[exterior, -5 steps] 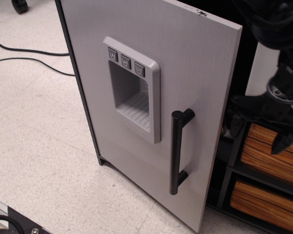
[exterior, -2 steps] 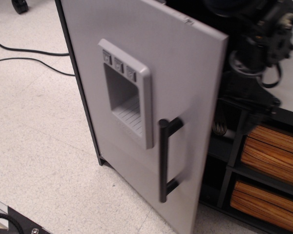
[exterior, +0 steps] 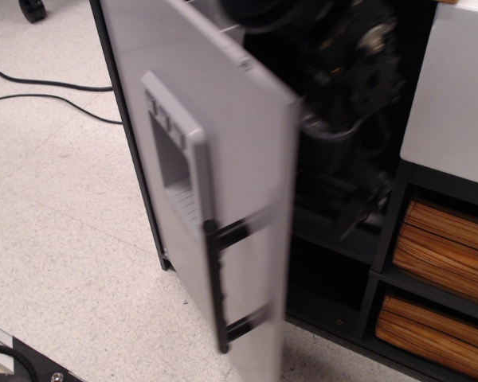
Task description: Open fridge
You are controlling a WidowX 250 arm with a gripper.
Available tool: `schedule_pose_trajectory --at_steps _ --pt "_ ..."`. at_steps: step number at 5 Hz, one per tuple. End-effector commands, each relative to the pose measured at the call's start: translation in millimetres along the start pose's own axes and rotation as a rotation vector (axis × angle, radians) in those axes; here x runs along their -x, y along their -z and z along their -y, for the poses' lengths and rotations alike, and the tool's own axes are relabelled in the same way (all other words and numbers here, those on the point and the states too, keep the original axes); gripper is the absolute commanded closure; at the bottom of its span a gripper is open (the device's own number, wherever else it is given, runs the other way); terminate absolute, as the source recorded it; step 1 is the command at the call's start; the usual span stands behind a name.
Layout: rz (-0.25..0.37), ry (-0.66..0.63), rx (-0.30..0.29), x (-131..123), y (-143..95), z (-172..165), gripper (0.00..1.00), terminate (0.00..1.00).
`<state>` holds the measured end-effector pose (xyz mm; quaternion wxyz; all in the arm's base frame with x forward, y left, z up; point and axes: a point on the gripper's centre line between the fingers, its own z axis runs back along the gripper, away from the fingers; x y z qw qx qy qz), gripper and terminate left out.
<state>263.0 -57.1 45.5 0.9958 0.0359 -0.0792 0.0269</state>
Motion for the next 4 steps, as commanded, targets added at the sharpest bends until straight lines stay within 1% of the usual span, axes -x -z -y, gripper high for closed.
schedule_pose_trajectory --at_steps 1,2,3,4 --pt "0.048 0.067 0.036 39 -11 -41 0.00 0.00" --pt "0.043 0.067 0.083 47 -23 -57 0.00 0.00" --pt "0.070 0.034 0.103 50 -25 -76 0.00 0.00" --pt "0.070 0.034 0.103 50 -25 -76 0.00 1.00"
